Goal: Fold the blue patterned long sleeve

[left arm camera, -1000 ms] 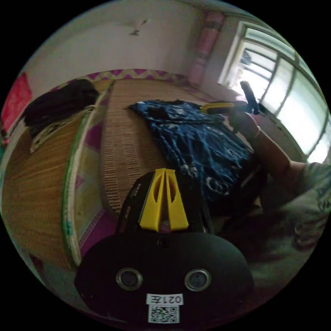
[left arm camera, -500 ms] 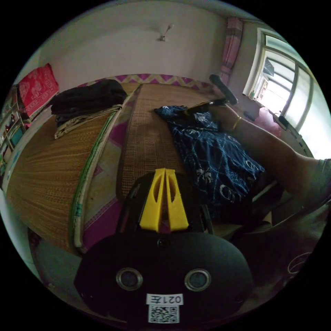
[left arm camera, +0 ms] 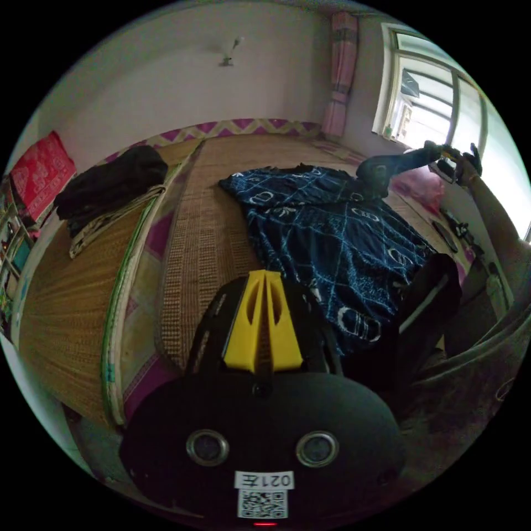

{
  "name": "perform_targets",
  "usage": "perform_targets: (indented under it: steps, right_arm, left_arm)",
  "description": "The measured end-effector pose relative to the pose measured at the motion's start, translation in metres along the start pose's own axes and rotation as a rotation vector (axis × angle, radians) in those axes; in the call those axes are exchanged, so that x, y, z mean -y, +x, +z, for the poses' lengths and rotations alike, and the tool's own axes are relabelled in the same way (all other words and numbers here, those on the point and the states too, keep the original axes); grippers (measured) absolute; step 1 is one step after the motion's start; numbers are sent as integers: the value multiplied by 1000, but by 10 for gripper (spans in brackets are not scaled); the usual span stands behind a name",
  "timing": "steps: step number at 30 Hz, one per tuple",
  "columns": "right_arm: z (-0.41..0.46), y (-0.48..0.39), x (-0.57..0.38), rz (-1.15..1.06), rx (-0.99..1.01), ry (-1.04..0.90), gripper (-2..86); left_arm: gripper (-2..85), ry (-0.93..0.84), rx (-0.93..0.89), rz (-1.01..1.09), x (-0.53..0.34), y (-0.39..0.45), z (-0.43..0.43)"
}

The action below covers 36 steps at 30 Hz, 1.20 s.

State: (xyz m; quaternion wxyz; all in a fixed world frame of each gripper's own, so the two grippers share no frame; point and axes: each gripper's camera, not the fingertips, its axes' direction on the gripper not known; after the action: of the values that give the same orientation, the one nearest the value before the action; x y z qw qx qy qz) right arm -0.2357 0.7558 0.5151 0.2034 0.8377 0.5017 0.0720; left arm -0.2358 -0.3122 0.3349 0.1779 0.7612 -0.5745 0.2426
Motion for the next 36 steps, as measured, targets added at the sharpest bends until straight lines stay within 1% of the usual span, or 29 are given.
perform_targets:
  steps: [2,3,5,8,9,11,14,19,21,23,24,26,28,30,32,36]
  right_arm:
    - [-26,89,6,131,-60,-23,3]
    - [-31,109,5,167,-75,-33,3]
    - [-43,183,-8,300,-143,-71,4]
    - [-53,259,-38,459,-146,-91,5]
    - [-54,271,-45,486,-140,-89,5]
    - [-59,313,-69,569,-65,-81,5]
    - [-68,349,-92,641,11,-69,9]
    - [-87,377,-117,703,71,-144,25]
    - [-98,377,-124,692,61,-165,39]
    - [-122,363,-128,618,-31,-161,62]
    - [-128,355,-128,586,-67,-155,65]
    - [-143,315,-127,422,-162,-166,76]
    - [-147,275,-128,287,-191,-184,79]
    - [-146,234,-134,175,-190,-216,80]
    - [-140,178,-148,26,-205,-258,79]
    - [-122,107,-180,-145,-202,-324,76]
  left_arm:
    - [-10,-7,-11,20,5,29,7]
    - [-10,-7,-16,21,7,36,8]
    - [-10,-7,-37,28,10,62,13]
    - [-9,-22,-79,38,16,91,19]
    - [-9,-28,-95,42,18,97,20]
    - [-9,-51,-189,83,28,119,26]
    - [-9,-38,-307,132,47,150,29]
    - [-3,-2,-413,221,95,206,43]
    - [9,21,-422,268,116,231,51]
    - [47,54,-394,360,144,270,65]
    - [53,64,-379,383,151,281,68]
    - [69,86,-324,470,177,321,86]
    - [74,60,-310,520,197,349,103]
    - [75,45,-295,538,215,370,116]
    - [73,26,-210,559,236,392,131]
    - [70,-1,-106,598,264,406,143]
